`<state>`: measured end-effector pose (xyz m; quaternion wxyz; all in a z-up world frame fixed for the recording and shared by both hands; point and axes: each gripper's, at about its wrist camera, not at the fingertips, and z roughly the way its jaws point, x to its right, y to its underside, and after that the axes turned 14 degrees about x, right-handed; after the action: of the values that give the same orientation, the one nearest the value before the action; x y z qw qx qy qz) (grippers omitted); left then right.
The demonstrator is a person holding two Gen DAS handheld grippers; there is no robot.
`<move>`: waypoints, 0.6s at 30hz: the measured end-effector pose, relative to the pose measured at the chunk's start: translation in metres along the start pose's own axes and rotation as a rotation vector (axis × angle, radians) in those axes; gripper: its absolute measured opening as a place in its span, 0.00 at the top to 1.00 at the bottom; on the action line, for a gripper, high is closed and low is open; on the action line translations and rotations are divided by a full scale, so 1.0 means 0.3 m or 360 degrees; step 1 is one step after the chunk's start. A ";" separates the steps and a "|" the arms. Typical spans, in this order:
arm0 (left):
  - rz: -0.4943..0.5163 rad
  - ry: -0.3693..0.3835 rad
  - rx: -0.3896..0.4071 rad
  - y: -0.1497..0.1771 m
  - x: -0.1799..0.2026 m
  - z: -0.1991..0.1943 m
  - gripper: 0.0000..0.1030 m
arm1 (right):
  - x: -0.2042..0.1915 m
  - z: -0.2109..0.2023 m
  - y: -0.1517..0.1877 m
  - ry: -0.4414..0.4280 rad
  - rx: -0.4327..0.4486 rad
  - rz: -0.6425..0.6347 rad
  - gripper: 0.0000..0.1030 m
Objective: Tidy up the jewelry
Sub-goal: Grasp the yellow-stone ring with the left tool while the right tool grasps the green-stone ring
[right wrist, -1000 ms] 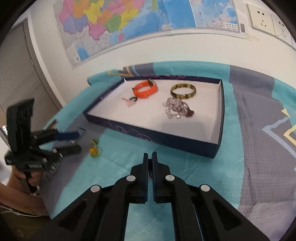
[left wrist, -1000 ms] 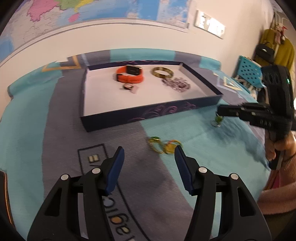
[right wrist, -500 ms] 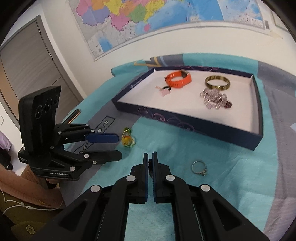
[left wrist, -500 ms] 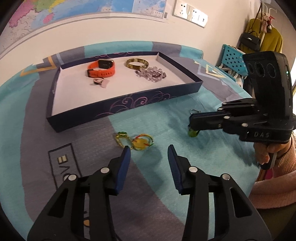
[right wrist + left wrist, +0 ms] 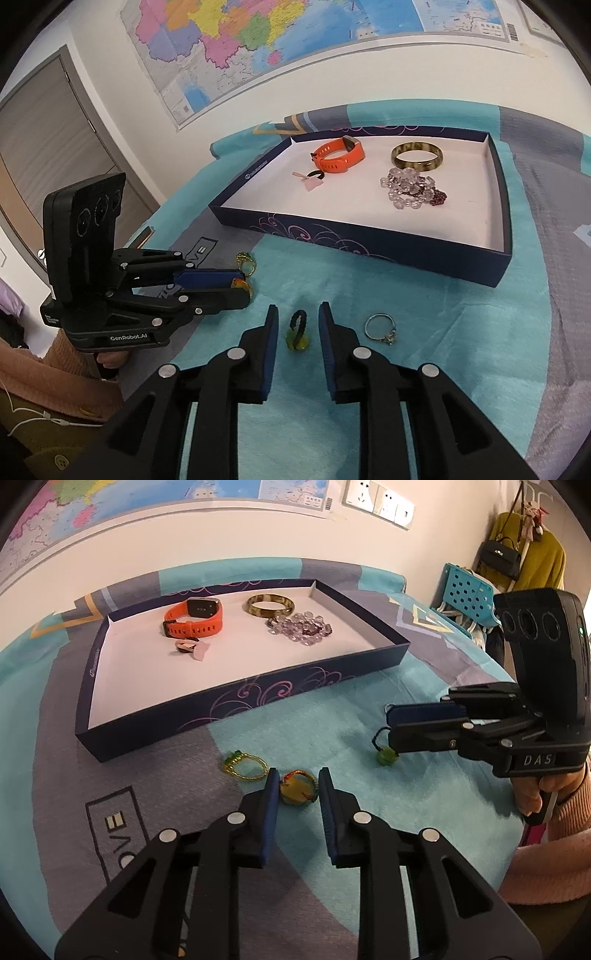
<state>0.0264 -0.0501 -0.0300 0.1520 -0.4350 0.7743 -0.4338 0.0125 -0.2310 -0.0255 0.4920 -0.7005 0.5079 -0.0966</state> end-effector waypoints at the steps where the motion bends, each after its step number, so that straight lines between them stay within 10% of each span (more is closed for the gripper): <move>1: 0.0009 0.0001 0.0000 0.002 0.005 -0.003 0.81 | 0.002 -0.003 -0.001 0.0004 -0.0001 -0.0003 0.77; 18: 0.0009 0.0007 0.0003 0.028 0.027 -0.023 0.77 | -0.056 0.031 0.029 0.0081 -0.0097 -0.0174 0.78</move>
<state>0.0128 -0.0507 -0.0316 0.1519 -0.4316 0.7755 -0.4352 0.0052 -0.2120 -0.0308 0.4513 -0.7392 0.4838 -0.1258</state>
